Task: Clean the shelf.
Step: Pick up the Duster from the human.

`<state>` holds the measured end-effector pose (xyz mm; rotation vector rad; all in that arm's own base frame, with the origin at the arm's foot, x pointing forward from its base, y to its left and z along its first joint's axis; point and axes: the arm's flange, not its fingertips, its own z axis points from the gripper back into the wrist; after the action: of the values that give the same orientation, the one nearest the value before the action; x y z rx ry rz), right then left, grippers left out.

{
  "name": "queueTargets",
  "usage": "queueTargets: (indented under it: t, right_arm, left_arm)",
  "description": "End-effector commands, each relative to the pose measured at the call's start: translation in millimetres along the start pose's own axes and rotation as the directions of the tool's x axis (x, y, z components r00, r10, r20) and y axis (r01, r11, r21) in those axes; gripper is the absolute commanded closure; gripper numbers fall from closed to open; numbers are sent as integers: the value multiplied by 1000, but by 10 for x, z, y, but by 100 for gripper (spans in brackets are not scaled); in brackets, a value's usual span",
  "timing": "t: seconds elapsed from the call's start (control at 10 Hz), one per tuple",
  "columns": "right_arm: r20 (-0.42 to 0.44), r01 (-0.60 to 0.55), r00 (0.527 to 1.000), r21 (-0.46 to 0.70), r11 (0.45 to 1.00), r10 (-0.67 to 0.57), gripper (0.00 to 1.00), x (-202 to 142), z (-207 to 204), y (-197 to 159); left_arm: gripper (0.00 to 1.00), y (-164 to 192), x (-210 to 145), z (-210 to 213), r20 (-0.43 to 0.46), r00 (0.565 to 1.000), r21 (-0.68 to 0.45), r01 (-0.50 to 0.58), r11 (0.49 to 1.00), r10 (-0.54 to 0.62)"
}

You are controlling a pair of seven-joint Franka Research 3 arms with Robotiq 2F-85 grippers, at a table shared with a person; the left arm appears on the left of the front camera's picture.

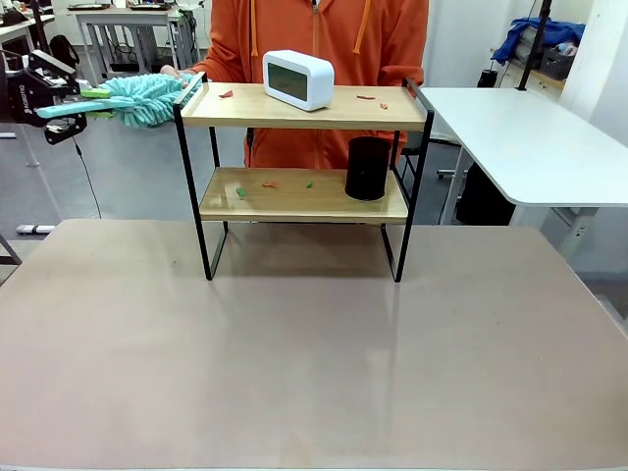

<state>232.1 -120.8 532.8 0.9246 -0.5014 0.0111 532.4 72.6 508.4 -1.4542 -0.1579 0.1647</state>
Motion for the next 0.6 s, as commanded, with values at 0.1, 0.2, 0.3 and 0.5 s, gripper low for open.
queueTargets:
  t: [0.1, 0.2, 0.3, 0.5]
  right_arm:
    - [11, -23, 1000, 26, 999, 23, 0, 23, 18, 13]
    - [11, -23, 1000, 26, 999, 23, 0, 23, 18, 13]
    - [11, -23, 1000, 26, 999, 23, 0, 23, 18, 13]
    - [11, -23, 1000, 26, 999, 23, 0, 23, 18, 13]
  left_arm:
    - [100, 7, -82, -9, 20, 1000, 14, -13, 1000, 13]
    - [100, 18, -91, -11, 20, 1000, 20, -9, 1000, 9]
    - [100, 19, -97, -7, 18, 1000, 22, -6, 1000, 6]
    - [100, -77, -204, 60, 46, 998, 58, 47, 997, -50]
